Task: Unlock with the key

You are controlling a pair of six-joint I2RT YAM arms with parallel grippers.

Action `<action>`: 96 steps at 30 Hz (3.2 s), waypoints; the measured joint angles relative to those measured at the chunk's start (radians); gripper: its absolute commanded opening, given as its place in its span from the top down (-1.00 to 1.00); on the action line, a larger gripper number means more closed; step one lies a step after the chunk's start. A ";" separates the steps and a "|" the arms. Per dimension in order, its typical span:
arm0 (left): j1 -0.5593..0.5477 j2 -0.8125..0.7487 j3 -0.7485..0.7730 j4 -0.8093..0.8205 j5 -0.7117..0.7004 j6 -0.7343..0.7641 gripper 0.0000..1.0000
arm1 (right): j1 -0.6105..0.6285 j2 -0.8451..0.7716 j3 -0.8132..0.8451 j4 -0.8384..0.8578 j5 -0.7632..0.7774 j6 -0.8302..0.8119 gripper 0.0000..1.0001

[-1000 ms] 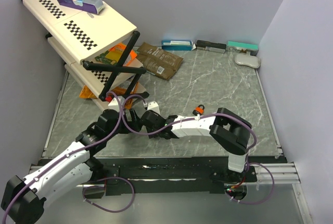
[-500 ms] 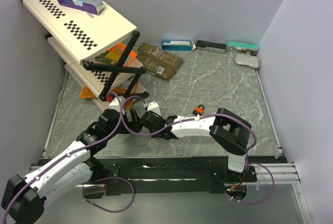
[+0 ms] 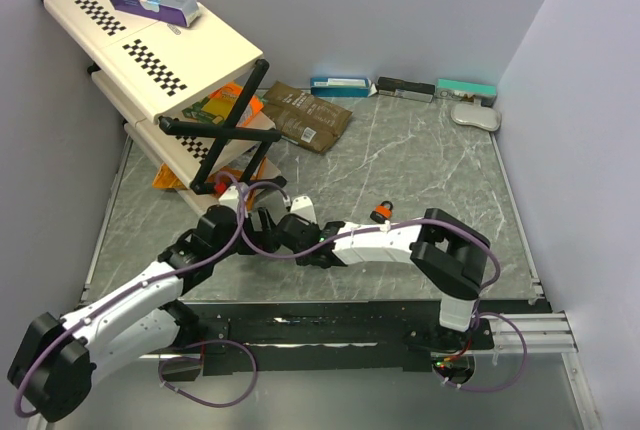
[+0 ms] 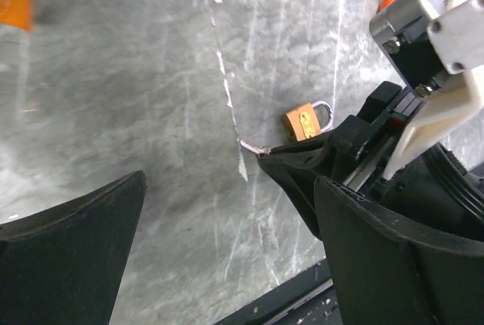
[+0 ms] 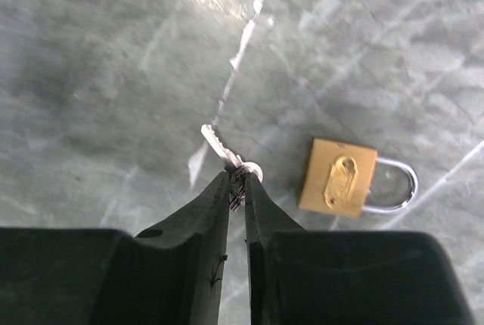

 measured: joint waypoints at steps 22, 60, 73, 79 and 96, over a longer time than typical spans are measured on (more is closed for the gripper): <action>-0.014 0.249 -0.006 0.225 0.201 -0.048 -0.91 | -0.007 -0.119 -0.178 0.103 -0.062 0.033 0.95; 0.013 0.129 -0.089 0.223 -0.011 -0.246 -0.73 | -0.069 -0.117 -0.349 0.618 -0.273 -0.296 0.00; 0.013 0.136 -0.091 0.217 -0.017 -0.249 -0.69 | -0.074 -0.064 -0.325 0.672 -0.260 -0.339 0.06; 0.013 0.136 -0.099 0.216 -0.025 -0.253 -0.75 | -0.074 -0.044 -0.319 0.702 -0.248 -0.343 0.22; 0.013 0.188 -0.100 0.262 -0.016 -0.286 -0.76 | -0.071 -0.038 -0.327 0.727 -0.233 -0.288 1.00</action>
